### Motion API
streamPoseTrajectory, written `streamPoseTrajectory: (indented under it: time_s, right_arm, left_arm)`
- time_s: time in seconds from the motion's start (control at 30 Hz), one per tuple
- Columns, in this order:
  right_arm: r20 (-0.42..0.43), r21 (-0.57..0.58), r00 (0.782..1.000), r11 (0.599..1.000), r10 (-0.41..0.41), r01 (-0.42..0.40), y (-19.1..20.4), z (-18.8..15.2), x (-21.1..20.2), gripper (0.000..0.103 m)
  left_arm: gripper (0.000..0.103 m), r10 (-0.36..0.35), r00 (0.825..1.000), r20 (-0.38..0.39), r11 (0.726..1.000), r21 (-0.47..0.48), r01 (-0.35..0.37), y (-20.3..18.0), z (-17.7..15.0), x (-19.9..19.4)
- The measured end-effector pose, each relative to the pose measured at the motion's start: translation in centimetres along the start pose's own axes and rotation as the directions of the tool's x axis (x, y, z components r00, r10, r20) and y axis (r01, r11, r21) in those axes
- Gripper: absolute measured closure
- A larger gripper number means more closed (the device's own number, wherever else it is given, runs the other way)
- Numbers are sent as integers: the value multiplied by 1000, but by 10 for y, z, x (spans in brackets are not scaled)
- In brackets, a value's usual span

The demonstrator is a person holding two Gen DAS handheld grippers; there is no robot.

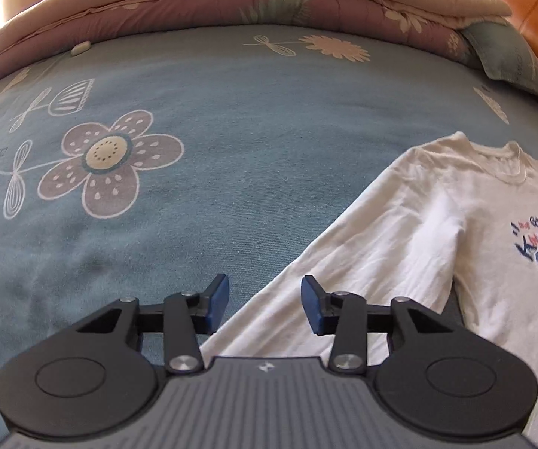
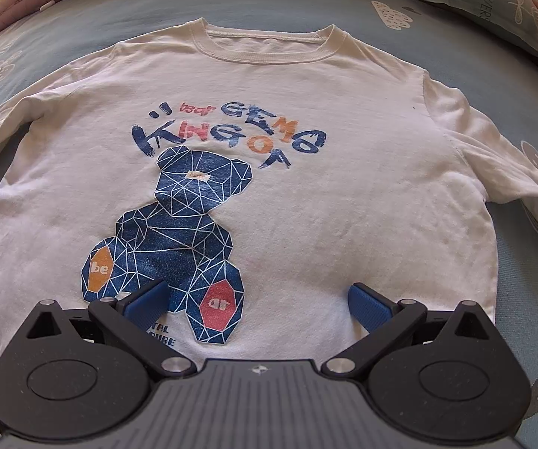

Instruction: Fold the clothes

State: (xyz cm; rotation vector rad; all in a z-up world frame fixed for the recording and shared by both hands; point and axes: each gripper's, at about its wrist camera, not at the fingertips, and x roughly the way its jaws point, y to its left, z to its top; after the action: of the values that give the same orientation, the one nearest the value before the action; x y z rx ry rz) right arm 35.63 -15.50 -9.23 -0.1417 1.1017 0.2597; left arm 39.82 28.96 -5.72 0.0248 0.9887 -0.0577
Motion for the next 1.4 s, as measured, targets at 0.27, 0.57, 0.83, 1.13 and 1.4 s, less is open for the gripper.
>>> streamPoseTrajectory:
  time_s: [0.27,0.57,0.83,1.13,1.4]
  right_arm:
    - [-2,-2,1000,1000,0,0,0,0,0,0]
    - [-4,-3,1000,1000,-1,1,1,1,0,0]
    - [-7,-9,1000,1000,2,-2,1,2,1,0]
    - [-23,-12,1000,1000,4,-4,0,4,2,0]
    - [-21,-13,1000,1000,4,-5,-1,5,1,0]
  left_arm:
    - [77,-49,988,-144,975,207,79,-10,18,33]
    - [103,9,987,-163,943,330,46,-36,14,26]
    - [99,39,989,-145,978,208,-8,-8,35,38]
    - [85,134,989,-67,979,-144,-143,42,-2,-28]
    - [67,350,915,-202,720,-567,-401,104,-125,-99]
